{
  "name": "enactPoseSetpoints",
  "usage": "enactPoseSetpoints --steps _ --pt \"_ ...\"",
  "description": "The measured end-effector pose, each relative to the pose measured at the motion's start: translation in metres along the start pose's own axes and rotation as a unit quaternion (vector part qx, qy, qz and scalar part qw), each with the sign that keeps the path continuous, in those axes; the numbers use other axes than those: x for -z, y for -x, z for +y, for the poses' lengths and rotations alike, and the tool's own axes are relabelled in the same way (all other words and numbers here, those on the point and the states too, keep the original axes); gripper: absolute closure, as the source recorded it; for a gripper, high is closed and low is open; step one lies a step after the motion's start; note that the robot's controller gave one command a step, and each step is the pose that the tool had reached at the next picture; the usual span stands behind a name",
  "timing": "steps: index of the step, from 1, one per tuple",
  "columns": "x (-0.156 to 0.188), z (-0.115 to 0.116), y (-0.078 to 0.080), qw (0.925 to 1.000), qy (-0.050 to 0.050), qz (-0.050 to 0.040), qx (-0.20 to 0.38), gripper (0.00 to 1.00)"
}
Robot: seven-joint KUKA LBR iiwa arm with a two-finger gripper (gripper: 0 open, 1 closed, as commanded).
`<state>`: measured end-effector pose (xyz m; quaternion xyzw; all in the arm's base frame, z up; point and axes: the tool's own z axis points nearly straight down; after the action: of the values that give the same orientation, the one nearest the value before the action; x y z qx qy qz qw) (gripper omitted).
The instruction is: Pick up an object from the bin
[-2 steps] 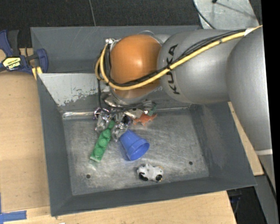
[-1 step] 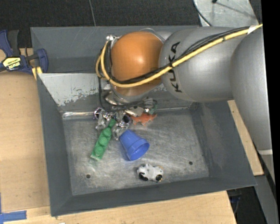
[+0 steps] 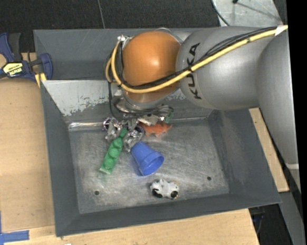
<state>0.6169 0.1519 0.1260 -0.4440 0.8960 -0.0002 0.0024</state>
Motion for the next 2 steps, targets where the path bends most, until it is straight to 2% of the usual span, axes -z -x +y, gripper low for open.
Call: enactPoseSetpoints --steps 2 --pt "0.02 0.0 0.0 1.0 0.001 0.0015 -0.001 1.0"
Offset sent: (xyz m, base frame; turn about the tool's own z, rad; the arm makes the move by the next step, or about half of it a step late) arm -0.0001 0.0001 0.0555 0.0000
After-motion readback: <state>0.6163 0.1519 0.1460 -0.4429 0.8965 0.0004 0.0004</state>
